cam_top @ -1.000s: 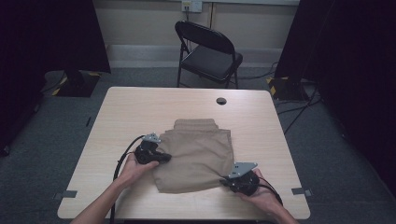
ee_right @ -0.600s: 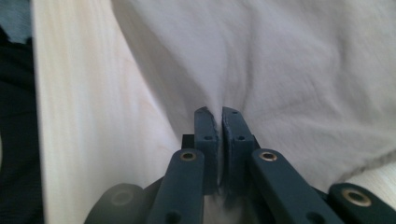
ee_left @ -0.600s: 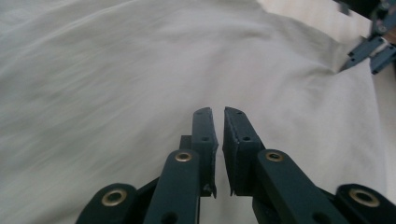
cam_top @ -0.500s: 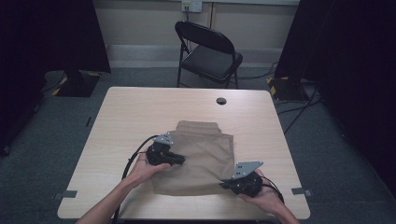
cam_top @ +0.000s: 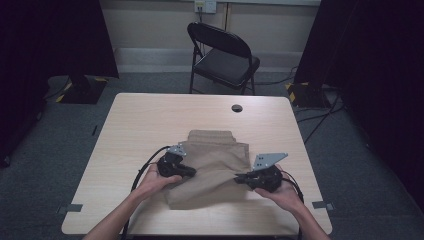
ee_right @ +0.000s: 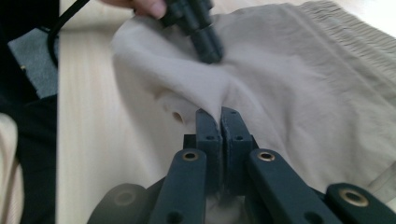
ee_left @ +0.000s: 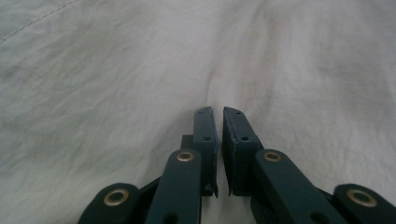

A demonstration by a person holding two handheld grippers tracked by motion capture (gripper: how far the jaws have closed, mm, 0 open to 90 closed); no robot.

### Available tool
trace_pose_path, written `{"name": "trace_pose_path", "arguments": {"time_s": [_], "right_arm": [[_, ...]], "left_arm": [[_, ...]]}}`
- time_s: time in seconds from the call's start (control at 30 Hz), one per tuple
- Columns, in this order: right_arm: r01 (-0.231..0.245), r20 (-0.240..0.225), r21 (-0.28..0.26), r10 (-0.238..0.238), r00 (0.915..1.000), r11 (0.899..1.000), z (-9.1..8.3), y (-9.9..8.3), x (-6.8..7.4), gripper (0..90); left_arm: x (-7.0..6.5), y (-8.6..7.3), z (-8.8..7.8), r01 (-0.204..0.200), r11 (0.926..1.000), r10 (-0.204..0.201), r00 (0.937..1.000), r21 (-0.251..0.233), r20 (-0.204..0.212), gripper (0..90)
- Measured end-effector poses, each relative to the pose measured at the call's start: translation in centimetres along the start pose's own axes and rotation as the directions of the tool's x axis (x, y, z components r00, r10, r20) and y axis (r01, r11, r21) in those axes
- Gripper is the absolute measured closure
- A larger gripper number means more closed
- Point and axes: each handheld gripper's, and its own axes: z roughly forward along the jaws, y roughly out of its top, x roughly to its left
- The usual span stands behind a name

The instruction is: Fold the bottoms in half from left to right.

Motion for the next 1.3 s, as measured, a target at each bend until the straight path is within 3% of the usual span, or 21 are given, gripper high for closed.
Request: {"name": "trace_pose_path", "arguments": {"time_s": [0.13, 0.3, 0.5, 0.67, 0.8, 0.97, 1.17, 1.3], "right_arm": [[-0.039, 0.011, 0.009, 0.039, 0.9992, 0.999, 1.0, 0.3, -1.7, 87.5], [-0.090, 0.041, 0.038, 0.088, 0.9953, 0.995, 2.2, -1.0, -2.6, 85.0], [-0.103, 0.074, 0.064, 0.098, 0.9924, 0.993, 2.4, -2.2, -2.2, 67.7], [-0.090, 0.076, 0.063, 0.085, 0.9935, 0.994, 2.4, -2.9, -1.8, 57.9], [-0.048, 0.059, 0.130, 0.040, 0.9975, 0.990, 3.5, -3.6, -0.8, 48.0], [0.014, 0.062, 0.169, -0.025, 0.9978, 0.986, 3.6, -4.4, 0.1, 44.2], [0.028, 0.076, 0.167, -0.042, 0.9963, 0.986, 1.8, -5.8, 0.6, 43.1], [0.060, 0.107, 0.187, -0.081, 0.9910, 0.981, 2.0, -6.1, 1.2, 46.2]], "left_arm": [[0.0, -0.1, 0.0, 0.003, 1.0000, -0.003, 1.0000, -0.003, 0.003, 84.6], [0.2, -0.2, -0.1, 0.010, 0.9999, -0.010, 0.9999, -0.007, 0.010, 85.3], [0.2, -0.3, -0.1, 0.012, 0.9999, -0.012, 0.9999, -0.011, 0.001, 87.2], [0.3, -0.4, -0.2, 0.020, 0.9997, -0.020, 0.9997, -0.014, -0.013, 88.4], [0.6, -0.5, -0.5, 0.034, 0.9992, -0.035, 0.9990, -0.021, -0.028, 88.4], [1.1, -0.9, -0.8, 0.055, 0.9978, -0.056, 0.9981, -0.035, -0.026, 89.0], [1.2, -0.9, -0.7, 0.062, 0.9972, -0.063, 0.9978, -0.041, -0.022, 89.7], [1.3, -0.8, -0.8, 0.062, 0.9973, -0.063, 0.9977, -0.038, -0.026, 89.7]]}}
